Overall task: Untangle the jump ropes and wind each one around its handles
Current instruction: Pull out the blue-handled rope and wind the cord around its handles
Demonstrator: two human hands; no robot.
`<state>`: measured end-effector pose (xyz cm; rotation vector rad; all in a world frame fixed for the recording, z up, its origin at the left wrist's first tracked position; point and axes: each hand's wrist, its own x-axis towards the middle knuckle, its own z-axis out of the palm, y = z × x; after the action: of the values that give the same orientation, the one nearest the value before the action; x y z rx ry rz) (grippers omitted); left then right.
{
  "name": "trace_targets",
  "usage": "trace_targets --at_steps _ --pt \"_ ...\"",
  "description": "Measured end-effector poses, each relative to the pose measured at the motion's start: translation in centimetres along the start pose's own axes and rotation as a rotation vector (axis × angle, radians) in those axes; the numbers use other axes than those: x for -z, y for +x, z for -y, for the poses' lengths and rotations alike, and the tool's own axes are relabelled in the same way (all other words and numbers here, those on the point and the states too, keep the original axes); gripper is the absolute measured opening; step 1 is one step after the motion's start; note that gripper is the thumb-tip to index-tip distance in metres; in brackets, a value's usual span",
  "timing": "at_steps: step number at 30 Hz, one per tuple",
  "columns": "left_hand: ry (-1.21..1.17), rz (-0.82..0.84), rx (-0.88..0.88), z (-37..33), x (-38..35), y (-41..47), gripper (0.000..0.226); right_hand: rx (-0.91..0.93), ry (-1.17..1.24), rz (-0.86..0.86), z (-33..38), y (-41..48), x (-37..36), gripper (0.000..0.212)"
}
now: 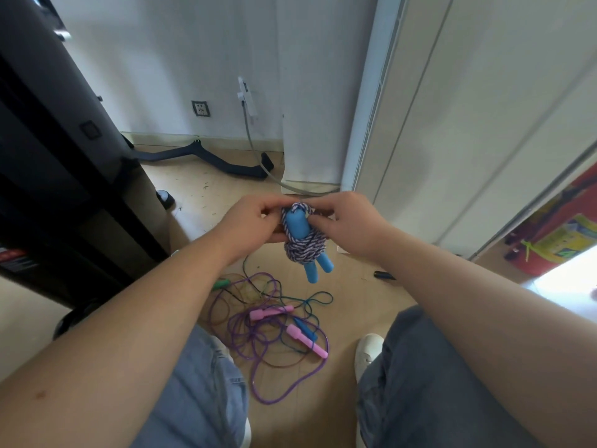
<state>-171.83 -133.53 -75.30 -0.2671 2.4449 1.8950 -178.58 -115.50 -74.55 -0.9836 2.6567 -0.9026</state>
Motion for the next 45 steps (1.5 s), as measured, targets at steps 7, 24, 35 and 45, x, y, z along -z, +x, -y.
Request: trace_targets --at_steps 7,24,35,45 --pt "0.059 0.042 0.051 -0.4 0.1 -0.1 0.041 -0.022 0.201 0.031 -0.7 0.0 -0.4 0.027" --pt "0.342 -0.006 0.045 0.4 0.0 0.1 0.013 -0.044 0.192 0.015 -0.4 0.4 -1.4 0.029" --pt "0.070 -0.067 0.086 -0.4 0.1 0.1 0.029 0.115 -0.009 0.057 0.0 0.2 -3.1 0.088" --pt "0.129 0.214 0.093 0.1 -1.3 -0.4 0.020 -0.015 -0.479 -0.031 -2.9 1.3 -2.5 0.060"
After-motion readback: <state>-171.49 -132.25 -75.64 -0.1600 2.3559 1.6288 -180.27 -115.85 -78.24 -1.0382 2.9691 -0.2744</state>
